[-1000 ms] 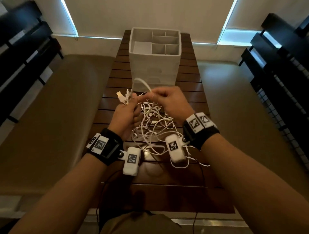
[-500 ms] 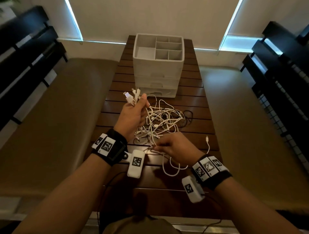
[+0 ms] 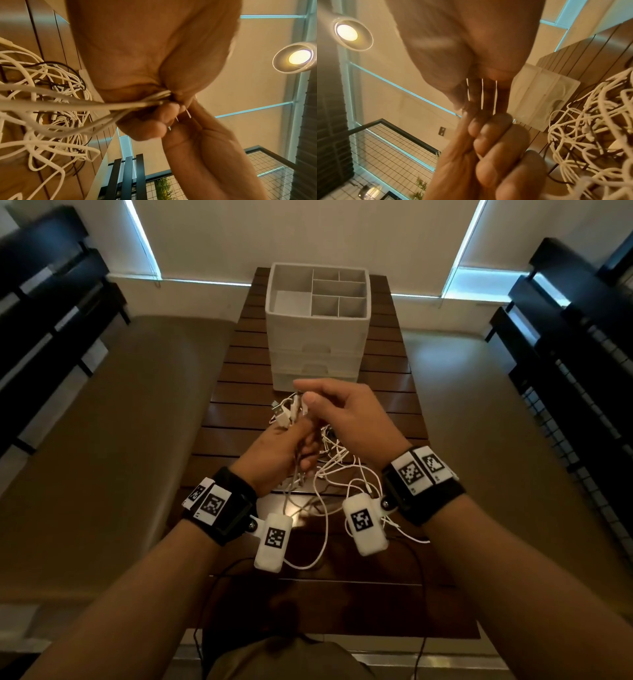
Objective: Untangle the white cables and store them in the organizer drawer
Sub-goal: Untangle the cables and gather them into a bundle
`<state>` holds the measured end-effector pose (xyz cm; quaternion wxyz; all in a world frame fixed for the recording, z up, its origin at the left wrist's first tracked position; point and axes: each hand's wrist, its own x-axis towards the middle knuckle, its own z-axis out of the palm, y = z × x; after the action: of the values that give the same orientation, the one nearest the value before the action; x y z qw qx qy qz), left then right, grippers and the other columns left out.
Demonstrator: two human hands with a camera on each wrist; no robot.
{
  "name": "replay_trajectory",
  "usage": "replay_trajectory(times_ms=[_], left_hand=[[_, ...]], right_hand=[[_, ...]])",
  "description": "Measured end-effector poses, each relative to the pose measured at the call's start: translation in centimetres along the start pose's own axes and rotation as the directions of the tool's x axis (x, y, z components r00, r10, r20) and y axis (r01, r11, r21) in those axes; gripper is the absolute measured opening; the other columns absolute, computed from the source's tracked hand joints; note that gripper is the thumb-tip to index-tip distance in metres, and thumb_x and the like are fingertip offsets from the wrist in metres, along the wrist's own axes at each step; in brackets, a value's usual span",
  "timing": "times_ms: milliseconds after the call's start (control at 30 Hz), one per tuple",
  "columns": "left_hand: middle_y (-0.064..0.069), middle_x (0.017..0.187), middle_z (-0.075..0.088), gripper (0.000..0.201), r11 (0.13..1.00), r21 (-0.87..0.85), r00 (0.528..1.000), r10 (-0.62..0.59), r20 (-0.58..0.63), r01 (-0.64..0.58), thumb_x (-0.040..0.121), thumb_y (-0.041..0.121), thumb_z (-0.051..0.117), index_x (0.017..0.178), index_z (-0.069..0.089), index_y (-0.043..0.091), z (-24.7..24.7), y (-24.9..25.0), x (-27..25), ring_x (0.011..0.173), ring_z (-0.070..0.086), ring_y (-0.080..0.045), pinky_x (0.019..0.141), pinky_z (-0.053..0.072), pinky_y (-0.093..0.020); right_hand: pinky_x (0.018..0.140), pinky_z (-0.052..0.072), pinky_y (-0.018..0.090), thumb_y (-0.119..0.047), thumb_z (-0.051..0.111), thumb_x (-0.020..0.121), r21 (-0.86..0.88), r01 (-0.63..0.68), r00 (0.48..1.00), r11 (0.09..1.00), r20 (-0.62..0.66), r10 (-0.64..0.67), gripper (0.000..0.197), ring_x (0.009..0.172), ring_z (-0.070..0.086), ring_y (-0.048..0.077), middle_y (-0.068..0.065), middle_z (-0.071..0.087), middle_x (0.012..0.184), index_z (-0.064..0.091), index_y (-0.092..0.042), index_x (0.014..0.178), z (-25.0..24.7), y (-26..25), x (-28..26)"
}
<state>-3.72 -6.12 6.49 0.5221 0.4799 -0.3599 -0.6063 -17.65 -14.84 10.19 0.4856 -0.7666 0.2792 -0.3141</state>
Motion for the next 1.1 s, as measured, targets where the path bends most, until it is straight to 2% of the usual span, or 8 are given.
replay_trajectory(times_ms=[133,333,700,800,867,933,1000,1100], left_hand=[[0.003,0.057,0.029,0.043,0.997,0.061,0.998,-0.035,-0.044,0.038,0.109,0.018,0.041,0.066,0.037,0.022,0.4,0.1,-0.3,0.044,0.021,-0.011,0.042,0.017,-0.026],[0.006,0.05,0.029,0.041,0.987,0.09,0.979,-0.117,-0.167,0.134,0.1,-0.001,0.036,0.064,0.036,0.018,0.4,-0.3,-0.4,0.041,0.02,-0.008,0.039,0.017,-0.02],[0.005,0.047,0.038,0.03,0.986,0.168,0.957,0.029,-0.288,0.02,0.108,0.002,0.039,0.082,0.05,0.011,0.5,0.5,0.3,0.04,0.03,-0.01,0.042,0.025,-0.023],[0.006,0.049,0.049,0.026,0.998,0.038,0.928,0.055,-0.369,-0.044,0.112,0.022,0.046,0.095,0.064,0.014,0.7,1.7,0.2,0.042,0.04,-0.01,0.039,0.032,-0.02],[0.009,0.048,0.047,0.044,0.989,-0.097,0.934,0.07,-0.349,-0.11,0.112,0.041,0.043,0.08,0.067,0.02,0.1,3.0,0.1,0.038,0.04,-0.007,0.037,0.032,-0.019],[0.006,0.047,0.035,0.058,0.957,-0.218,0.956,0.129,-0.263,-0.19,0.111,0.048,0.039,0.061,0.049,0.021,-0.7,3.9,0.4,0.037,0.03,-0.007,0.035,0.027,-0.021],[0.005,0.049,0.027,0.058,0.919,-0.317,0.962,0.171,-0.21,-0.233,0.111,0.051,0.038,0.062,0.035,0.019,-1.4,4.4,0.6,0.039,0.024,-0.009,0.036,0.025,-0.021],[0.006,0.048,0.024,0.06,0.872,-0.412,0.96,0.194,-0.201,-0.263,0.11,0.054,0.034,0.061,0.033,0.02,-2.9,4.9,0.6,0.037,0.021,-0.007,0.034,0.025,-0.021]], right_hand=[[0.099,0.058,0.035,-0.003,0.063,0.1,0.055,0.004,1.0,0.998,-0.019,-0.003,0.03,0.106,0.074,0.011,0.002,0.079,0.111,0.074,-0.01,0.127,1.1,-0.5,0.1],[0.105,0.054,0.04,-0.012,0.063,0.102,-0.069,0.113,0.992,0.991,0.058,-0.109,0.029,0.115,0.069,0.006,-0.003,0.077,0.119,0.074,-0.016,0.128,2.6,-1.1,-0.6],[0.097,0.053,0.024,-0.019,0.063,0.102,-0.27,0.193,0.981,0.943,0.074,-0.18,0.028,0.108,0.068,0.004,-0.005,0.076,0.117,0.074,-0.018,0.128,2.7,-1.6,0.6],[0.105,0.048,0.03,-0.036,0.061,0.104,-0.289,0.125,0.991,0.949,-0.017,-0.136,0.054,0.123,0.059,0.01,-0.002,0.064,0.141,0.048,-0.023,0.155,3.7,-0.6,0.5],[0.107,0.05,0.035,-0.052,0.059,0.101,-0.127,-0.038,0.998,0.991,0.049,0.045,0.074,0.131,0.058,0.014,0.001,0.054,0.152,0.028,-0.025,0.163,4.3,0.4,0.4],[0.1,0.056,0.042,-0.06,0.054,0.1,-0.011,-0.169,0.968,0.986,0.186,0.168,0.066,0.117,0.068,0.02,0.007,0.066,0.137,0.045,-0.02,0.152,4.9,1.6,0.2],[0.082,0.059,0.045,-0.059,0.051,0.102,-0.001,-0.225,0.933,0.974,0.287,0.216,0.052,0.083,0.072,0.029,0.015,0.075,0.098,0.067,-0.01,0.109,5.2,2.1,-0.3],[0.06,0.048,0.028,-0.038,0.062,0.104,-0.047,-0.159,0.916,0.986,0.367,0.165,0.037,0.057,0.057,0.013,0.004,0.063,0.068,0.068,-0.008,0.083,5.1,2.6,-0.9]])
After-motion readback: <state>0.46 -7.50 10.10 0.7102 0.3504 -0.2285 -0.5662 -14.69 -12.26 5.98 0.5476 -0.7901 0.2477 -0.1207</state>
